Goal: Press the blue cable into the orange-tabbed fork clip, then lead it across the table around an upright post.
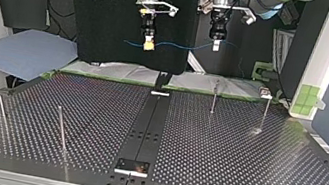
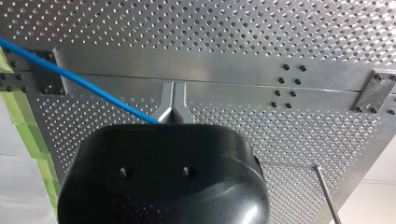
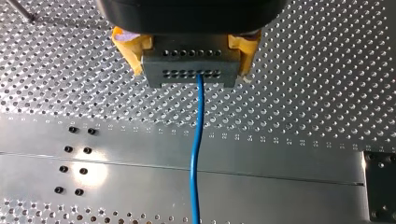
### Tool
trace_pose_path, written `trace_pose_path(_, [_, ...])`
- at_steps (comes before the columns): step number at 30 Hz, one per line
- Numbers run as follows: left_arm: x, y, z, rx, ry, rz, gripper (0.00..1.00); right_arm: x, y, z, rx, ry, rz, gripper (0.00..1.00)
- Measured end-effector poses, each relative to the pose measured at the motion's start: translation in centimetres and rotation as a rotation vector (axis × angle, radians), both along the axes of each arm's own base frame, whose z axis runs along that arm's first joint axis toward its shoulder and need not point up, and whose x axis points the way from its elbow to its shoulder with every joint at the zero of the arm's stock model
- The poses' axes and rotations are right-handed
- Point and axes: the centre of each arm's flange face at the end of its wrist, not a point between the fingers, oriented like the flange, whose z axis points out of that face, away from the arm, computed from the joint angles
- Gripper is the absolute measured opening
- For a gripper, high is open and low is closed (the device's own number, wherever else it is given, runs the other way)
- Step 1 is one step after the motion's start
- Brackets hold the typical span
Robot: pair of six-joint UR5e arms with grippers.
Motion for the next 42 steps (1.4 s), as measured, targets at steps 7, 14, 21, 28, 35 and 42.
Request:
trace_pose_path(7, [0.0,0.0,0.0,0.000,0.000,0.000,0.00,0.0,0.0,0.0,0.000,0.000,0.000,0.00])
trace_pose_path(14, [0.0,0.0,0.0,0.000,0.000,0.000,0.00,0.0,0.0,0.0,0.000,0.000,0.000,0.00])
trace_pose_path(21, [0.0,0.0,0.0,0.000,0.000,0.000,0.00,0.0,0.0,0.0,0.000,0.000,0.000,0.00])
trace_pose_path(28, [0.0,0.0,0.0,0.000,0.000,0.000,0.00,0.0,0.0,-0.1,0.001,0.002,0.001,0.00])
trace_pose_path(35, [0.0,0.0,0.0,0.000,0.000,0.000,0.00,0.0,0.7,-2.2,0.044,0.054,0.009,0.00])
trace_pose_path(42, [0.0,0.0,0.0,0.000,0.000,0.000,0.00,-0.5,1.3,-5.5,0.096,0.108,0.009,0.00])
